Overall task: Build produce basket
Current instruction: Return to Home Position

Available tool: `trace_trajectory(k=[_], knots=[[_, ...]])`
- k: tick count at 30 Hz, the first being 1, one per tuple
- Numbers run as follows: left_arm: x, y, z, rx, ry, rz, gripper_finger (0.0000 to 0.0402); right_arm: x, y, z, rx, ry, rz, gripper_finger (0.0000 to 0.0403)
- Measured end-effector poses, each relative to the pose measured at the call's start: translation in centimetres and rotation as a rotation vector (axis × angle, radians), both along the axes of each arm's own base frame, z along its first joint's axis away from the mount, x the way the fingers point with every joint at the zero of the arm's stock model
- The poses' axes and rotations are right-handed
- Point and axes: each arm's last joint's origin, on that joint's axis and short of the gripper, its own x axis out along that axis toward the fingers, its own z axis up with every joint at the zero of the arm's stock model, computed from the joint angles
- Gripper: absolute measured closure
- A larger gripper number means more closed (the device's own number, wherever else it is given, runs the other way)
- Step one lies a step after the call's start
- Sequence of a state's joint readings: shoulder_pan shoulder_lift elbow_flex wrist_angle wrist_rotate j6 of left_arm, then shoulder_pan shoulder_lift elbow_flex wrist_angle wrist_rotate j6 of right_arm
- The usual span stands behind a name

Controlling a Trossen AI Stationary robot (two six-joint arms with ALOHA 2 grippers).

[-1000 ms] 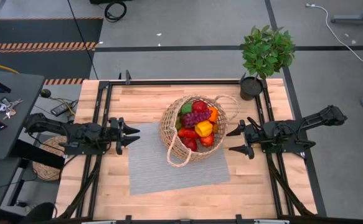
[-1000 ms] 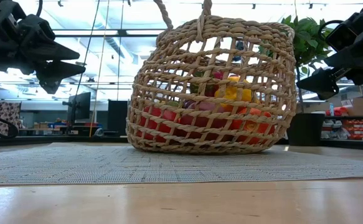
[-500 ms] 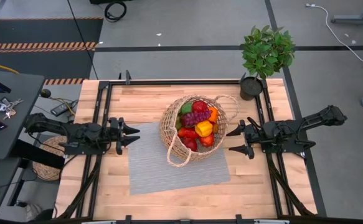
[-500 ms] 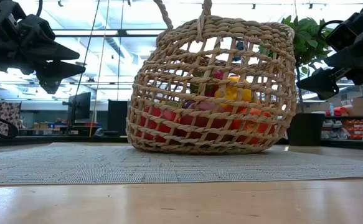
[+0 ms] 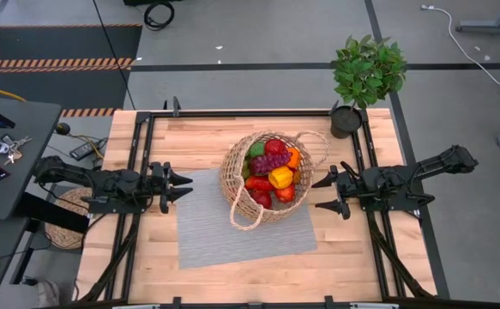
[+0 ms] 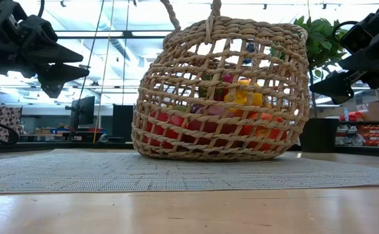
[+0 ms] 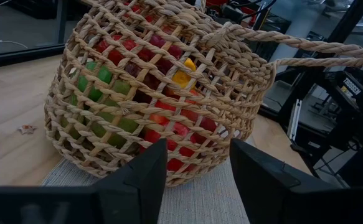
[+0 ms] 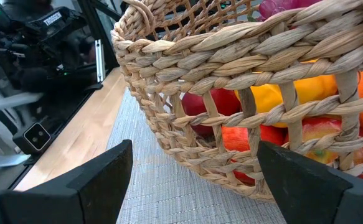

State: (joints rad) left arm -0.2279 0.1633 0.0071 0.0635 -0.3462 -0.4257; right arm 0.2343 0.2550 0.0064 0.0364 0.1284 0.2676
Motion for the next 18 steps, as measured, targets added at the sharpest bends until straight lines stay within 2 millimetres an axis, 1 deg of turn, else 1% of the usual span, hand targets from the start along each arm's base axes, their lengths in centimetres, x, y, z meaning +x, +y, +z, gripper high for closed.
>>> trace_trajectory(k=[18], knots=[[0.0, 0.0, -0.01, 0.0, 0.0, 0.0, 0.0223, 0.0, 0.0, 0.0, 0.0, 0.0, 0.0, 0.0055]])
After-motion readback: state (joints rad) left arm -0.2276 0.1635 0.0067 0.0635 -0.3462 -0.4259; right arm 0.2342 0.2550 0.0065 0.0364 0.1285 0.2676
